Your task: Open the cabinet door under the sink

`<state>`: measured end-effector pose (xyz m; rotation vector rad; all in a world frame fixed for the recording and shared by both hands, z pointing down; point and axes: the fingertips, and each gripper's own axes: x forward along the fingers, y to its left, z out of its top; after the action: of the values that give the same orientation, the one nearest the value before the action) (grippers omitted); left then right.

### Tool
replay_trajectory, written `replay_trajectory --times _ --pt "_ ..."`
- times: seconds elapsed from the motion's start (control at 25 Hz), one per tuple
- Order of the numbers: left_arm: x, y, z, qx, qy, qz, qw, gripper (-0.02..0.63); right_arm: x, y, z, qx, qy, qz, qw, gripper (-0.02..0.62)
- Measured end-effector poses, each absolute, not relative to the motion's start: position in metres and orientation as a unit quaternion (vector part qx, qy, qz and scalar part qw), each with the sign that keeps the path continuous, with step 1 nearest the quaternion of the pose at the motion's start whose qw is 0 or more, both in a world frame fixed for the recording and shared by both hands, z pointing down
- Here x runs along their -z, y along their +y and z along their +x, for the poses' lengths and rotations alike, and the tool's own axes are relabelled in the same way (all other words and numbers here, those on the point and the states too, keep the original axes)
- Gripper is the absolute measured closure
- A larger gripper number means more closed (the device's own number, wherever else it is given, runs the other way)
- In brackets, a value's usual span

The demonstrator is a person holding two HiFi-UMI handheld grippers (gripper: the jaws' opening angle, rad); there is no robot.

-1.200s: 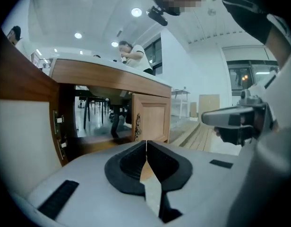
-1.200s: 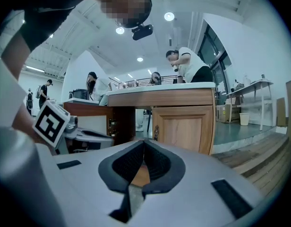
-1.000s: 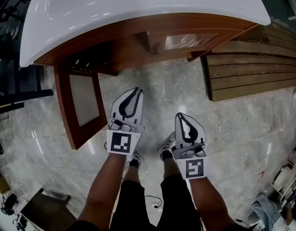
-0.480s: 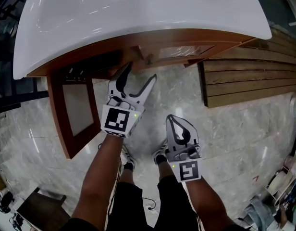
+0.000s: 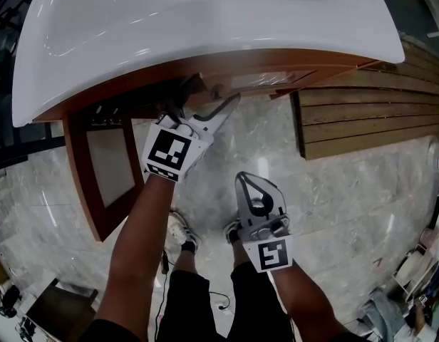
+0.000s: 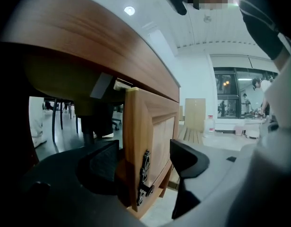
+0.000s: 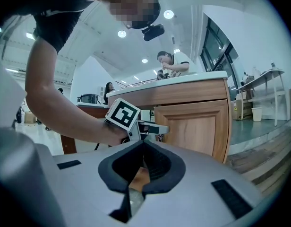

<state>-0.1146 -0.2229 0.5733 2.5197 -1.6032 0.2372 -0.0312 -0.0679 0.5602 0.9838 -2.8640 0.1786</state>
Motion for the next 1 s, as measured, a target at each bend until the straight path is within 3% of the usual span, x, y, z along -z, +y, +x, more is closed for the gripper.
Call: replay_trajectory --times 1.0 --pt "-0.567 -0.174 -0.078 -0.059 -0.523 0.843 0.116 0.318 -0.567 -0.033 -0.004 -0.083 -0.929 0.357 0.055 0.572"
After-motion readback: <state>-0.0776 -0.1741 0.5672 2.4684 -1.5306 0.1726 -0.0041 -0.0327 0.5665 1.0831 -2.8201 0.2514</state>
